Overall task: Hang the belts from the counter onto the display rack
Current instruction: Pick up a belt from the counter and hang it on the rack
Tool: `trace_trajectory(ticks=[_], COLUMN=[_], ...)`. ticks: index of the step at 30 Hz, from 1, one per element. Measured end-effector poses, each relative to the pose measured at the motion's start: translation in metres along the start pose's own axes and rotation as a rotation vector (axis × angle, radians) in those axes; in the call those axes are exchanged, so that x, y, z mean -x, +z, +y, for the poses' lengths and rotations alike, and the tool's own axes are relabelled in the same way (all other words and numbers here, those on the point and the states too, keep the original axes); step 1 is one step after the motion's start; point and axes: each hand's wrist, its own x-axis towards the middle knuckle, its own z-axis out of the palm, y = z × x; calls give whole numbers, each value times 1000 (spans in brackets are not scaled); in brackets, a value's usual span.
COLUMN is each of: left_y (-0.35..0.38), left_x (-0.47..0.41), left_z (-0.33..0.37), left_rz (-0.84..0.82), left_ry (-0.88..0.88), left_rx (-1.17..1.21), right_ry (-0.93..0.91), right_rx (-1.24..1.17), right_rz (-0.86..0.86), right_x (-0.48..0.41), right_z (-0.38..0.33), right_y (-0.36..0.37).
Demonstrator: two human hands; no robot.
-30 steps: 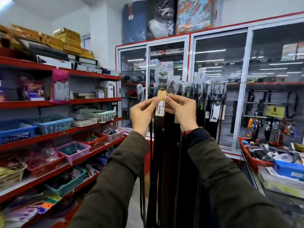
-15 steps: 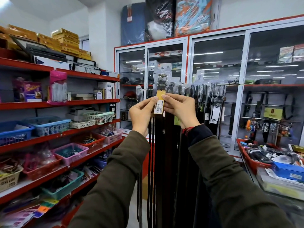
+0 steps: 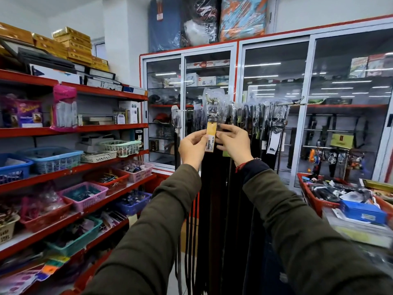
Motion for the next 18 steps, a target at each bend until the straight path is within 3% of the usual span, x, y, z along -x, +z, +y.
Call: trace_trajectory(ticks=[10,18], left_y=[-7,9], left_x=[83,179], left_z=[-66,-129], left_rz=[-83,-366], left_ry=[488,533], left_rx=[-619,-718], right_ry=[-418,-273], right_rx=[807,1152], right_rz=[277,324], right_x=[85,180], right_z=[83,141], right_y=[-42,-107])
